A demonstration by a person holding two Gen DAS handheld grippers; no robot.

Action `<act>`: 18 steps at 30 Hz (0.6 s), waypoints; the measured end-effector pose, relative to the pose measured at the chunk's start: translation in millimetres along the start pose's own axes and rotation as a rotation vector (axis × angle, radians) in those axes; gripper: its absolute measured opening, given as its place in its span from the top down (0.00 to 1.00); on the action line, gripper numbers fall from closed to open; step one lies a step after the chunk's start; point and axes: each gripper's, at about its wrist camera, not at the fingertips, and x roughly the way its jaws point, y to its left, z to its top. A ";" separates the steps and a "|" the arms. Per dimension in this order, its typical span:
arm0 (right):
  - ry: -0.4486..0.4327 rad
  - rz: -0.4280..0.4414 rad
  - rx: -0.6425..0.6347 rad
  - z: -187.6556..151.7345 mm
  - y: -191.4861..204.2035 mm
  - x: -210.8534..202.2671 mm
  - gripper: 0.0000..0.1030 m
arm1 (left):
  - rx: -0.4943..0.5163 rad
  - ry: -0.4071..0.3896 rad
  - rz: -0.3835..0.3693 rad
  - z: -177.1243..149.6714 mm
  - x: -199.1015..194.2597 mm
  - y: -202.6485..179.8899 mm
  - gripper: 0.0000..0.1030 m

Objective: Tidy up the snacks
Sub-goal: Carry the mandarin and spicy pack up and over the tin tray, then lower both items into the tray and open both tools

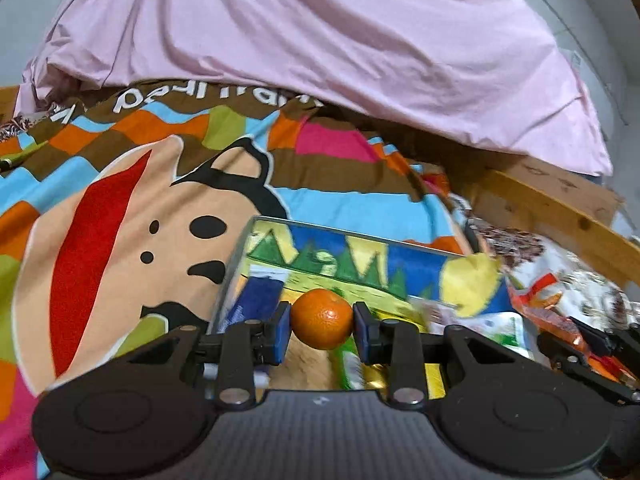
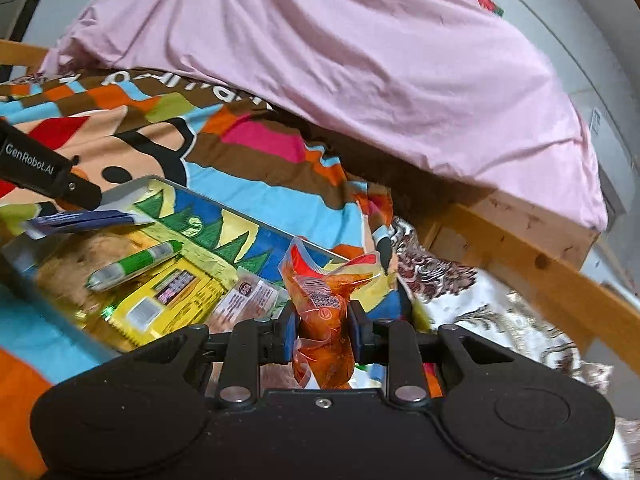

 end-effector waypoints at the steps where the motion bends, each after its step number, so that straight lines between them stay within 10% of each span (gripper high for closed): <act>1: 0.008 0.001 0.008 -0.7 1.0 7.4 0.73 | -0.015 0.000 0.001 0.4 8.5 4.2 0.66; 14: 0.093 0.014 0.049 -13.7 10.1 32.1 0.73 | 0.034 0.061 -0.007 -25.4 50.2 0.5 0.65; 18: 0.106 0.035 0.063 -14.5 11.4 31.7 0.59 | 0.045 0.072 -0.004 -26.7 50.3 -1.1 0.65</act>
